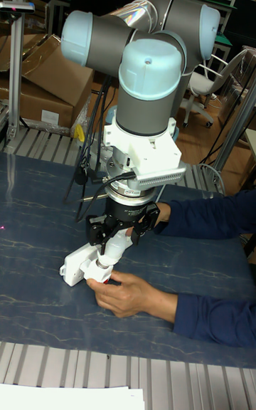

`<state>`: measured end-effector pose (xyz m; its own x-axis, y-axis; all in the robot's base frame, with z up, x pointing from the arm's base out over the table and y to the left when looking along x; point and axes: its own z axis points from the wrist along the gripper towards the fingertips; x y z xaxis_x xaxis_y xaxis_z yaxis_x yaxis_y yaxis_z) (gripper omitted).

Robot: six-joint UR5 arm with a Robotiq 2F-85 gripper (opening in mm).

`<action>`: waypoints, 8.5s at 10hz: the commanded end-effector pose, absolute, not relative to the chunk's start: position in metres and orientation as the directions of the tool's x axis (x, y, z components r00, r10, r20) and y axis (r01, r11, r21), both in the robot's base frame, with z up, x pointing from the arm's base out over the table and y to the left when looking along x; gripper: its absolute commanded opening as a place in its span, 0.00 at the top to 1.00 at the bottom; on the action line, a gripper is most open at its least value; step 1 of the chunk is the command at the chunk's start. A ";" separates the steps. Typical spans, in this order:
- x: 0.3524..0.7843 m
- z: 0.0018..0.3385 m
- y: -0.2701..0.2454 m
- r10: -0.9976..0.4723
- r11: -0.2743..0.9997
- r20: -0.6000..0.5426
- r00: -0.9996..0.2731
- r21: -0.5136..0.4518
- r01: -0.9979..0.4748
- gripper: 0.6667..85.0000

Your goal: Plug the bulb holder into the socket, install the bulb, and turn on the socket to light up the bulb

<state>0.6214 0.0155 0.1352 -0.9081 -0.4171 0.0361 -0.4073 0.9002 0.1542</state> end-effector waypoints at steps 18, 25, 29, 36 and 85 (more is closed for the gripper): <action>0.637 0.147 0.005 -0.798 0.602 -0.024 -0.602 -0.061 -0.796 0.22; 0.653 0.142 -0.010 -0.980 0.193 0.014 -0.197 -0.134 -0.972 0.26; 0.643 0.144 0.000 -0.993 0.122 -0.018 -0.121 -0.103 -0.987 0.28; 0.620 0.139 -0.007 -0.997 0.060 -0.046 -0.057 -0.056 -0.997 0.29; 0.604 0.137 0.000 -0.684 0.724 -0.015 -0.730 0.112 -0.681 1.00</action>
<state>0.6034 -0.0051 0.1353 -0.6905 -0.7233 -0.0042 -0.7210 0.6879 0.0834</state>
